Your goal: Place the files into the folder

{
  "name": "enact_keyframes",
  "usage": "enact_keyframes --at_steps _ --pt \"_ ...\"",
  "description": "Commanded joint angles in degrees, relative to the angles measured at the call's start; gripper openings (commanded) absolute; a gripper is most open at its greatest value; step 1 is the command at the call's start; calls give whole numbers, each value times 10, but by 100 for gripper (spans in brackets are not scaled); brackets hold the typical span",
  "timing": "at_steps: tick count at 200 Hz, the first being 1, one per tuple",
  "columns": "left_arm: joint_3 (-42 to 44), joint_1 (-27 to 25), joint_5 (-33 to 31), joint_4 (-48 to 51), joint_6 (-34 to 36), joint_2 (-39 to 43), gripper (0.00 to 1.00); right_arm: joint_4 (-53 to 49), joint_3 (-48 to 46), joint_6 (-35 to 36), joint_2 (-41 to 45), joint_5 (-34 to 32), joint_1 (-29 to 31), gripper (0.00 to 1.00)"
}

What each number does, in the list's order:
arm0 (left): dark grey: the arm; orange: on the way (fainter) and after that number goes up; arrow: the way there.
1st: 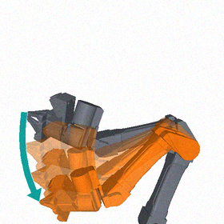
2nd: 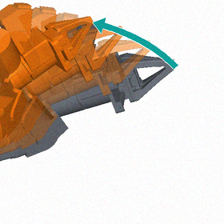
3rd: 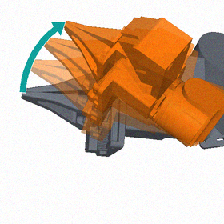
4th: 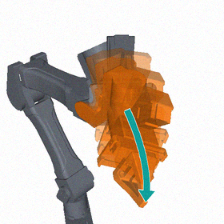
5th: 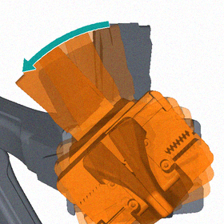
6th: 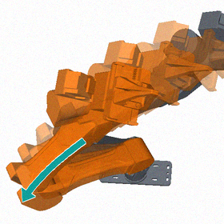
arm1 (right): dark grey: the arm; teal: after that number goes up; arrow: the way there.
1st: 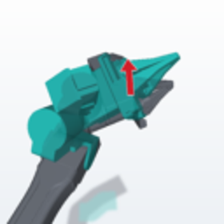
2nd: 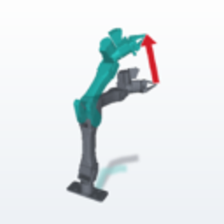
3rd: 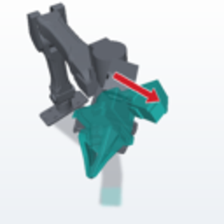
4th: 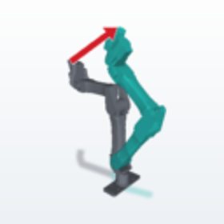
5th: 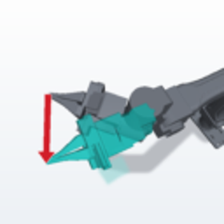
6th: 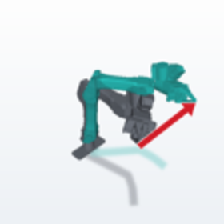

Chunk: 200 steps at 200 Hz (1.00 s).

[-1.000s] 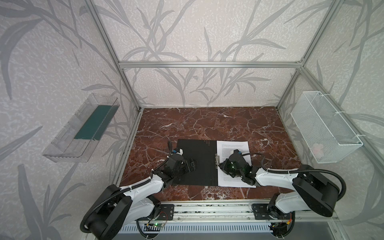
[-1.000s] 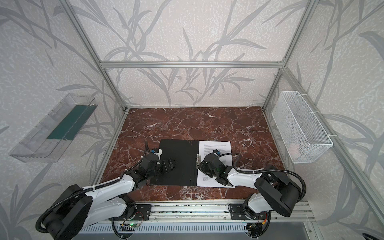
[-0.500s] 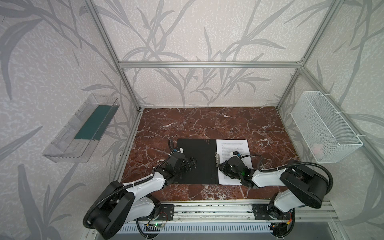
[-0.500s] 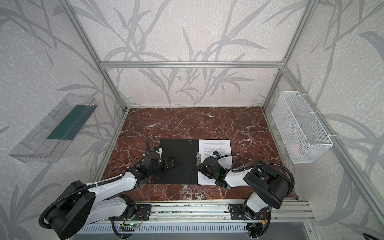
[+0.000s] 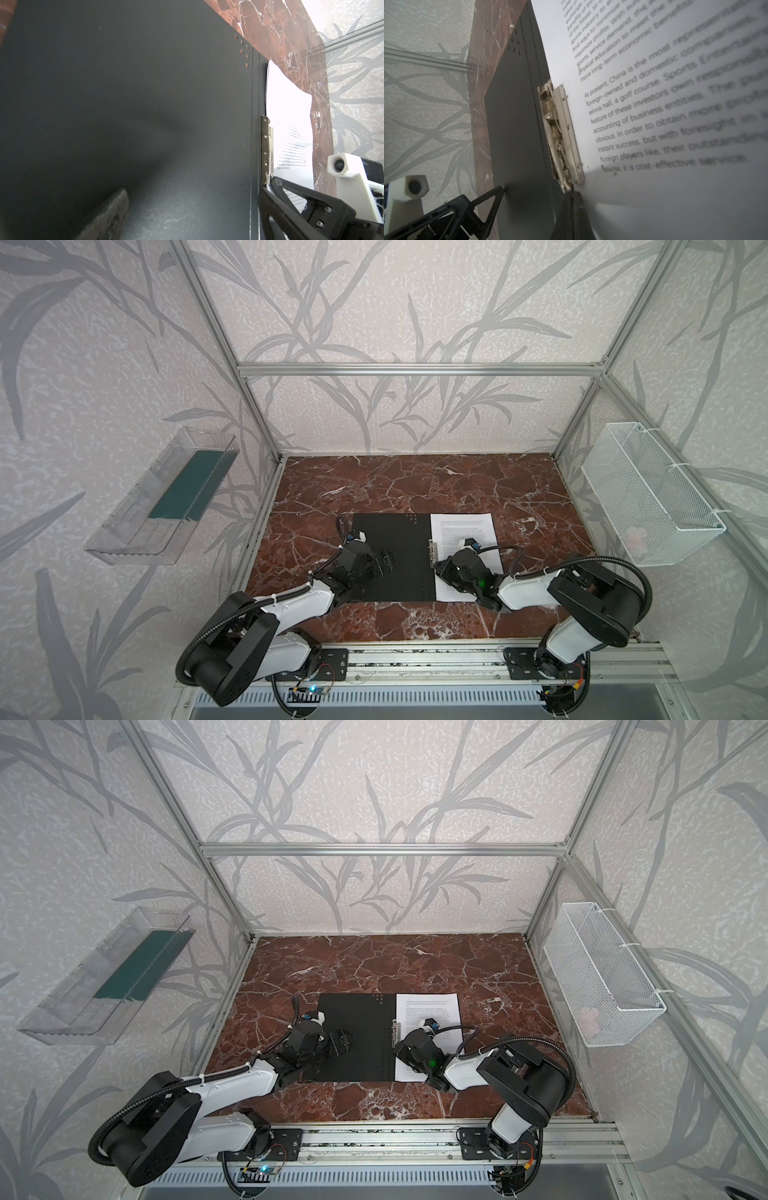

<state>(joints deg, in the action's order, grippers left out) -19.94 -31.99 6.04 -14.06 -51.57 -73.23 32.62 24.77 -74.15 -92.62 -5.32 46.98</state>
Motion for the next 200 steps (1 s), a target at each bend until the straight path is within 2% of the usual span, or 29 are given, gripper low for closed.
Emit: enact_keyframes --at_steps 1,89,200 --pt "36 1 11 126 -16 -44 99 -195 -17 17 -44 -1 0 0" --pt "37 -1 3 128 -23 -51 99 -213 -6 34 2 -10 -1 0" --pt "36 -5 2 127 -22 -49 99 -209 1 22 -70 2 4 0"
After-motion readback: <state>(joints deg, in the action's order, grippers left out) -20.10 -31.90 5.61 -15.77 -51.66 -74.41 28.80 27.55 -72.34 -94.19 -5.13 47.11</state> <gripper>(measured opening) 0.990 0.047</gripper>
